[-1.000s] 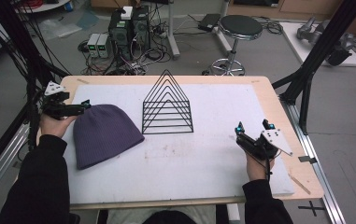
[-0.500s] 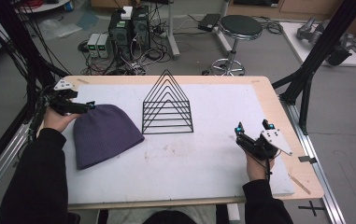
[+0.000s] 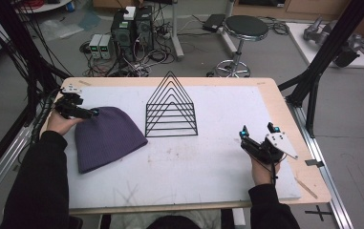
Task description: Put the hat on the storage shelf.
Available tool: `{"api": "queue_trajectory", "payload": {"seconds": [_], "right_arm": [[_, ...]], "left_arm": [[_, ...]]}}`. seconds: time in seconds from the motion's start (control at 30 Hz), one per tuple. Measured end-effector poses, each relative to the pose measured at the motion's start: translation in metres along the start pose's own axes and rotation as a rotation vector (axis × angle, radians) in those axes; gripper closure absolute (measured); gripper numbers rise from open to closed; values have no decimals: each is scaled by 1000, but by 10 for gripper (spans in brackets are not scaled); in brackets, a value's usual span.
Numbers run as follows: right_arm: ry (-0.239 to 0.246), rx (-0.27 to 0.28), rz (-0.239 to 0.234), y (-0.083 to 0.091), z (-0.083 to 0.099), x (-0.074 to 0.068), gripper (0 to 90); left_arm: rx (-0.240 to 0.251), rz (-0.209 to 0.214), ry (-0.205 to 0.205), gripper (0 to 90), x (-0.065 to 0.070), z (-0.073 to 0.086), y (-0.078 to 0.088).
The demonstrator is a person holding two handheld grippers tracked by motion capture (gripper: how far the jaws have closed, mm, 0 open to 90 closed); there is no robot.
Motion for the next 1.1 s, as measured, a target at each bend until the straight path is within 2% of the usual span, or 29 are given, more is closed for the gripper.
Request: {"api": "queue_trajectory", "payload": {"seconds": [0.03, 0.1, 0.27, 0.43, 0.53, 0.57, 0.6, 0.7, 0.8, 0.83, 0.97, 1.1], "right_arm": [[2, 0, 0, 0, 0, 0, 107], [1, 1, -1, 0, 0, 0, 107], [1, -1, -1, 0, 0, 0, 107], [0, -1, 0, 0, 0, 0, 107], [0, 2, 1, 0, 0, 0, 107], [-2, 0, 2, 1, 0, 0, 107], [-4, 1, 6, 1, 0, 1, 107], [-2, 3, 7, 1, -1, 1, 107], [-7, 5, 7, 1, -1, 1, 107], [-5, 9, 8, 1, -1, 2, 107], [-7, 8, 10, 1, -2, 2, 107], [-6, 10, 9, 2, -2, 2, 107]], "left_arm": [[-11, 17, 12, 153, -1, 3, -2], [-20, 16, 13, 169, -3, 5, -2], [-41, 21, 58, 173, -10, 12, -5], [-58, 30, 73, 174, -12, 16, -8], [-69, 55, 103, 184, -13, 20, -10], [-66, 68, 110, 199, -13, 21, -11], [-63, 85, 109, 251, -11, 21, -11], [-61, 97, 107, 304, -9, 21, -11], [-64, 105, 122, 316, -9, 22, -11], [-60, 123, 152, 321, -9, 24, -11], [-51, 126, 159, 340, -8, 26, -11], [-51, 150, 160, 454, -5, 25, -10]]}}
Point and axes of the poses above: each handheld gripper's, and its own axes: y roughly backward along the jaws, z roughly out of its underside, x roughly to its right, the point moved 7 cm from there along -y, roughly forward along the jaws, and after that the axes turned 11 degrees about z, right-handed, at the moved point
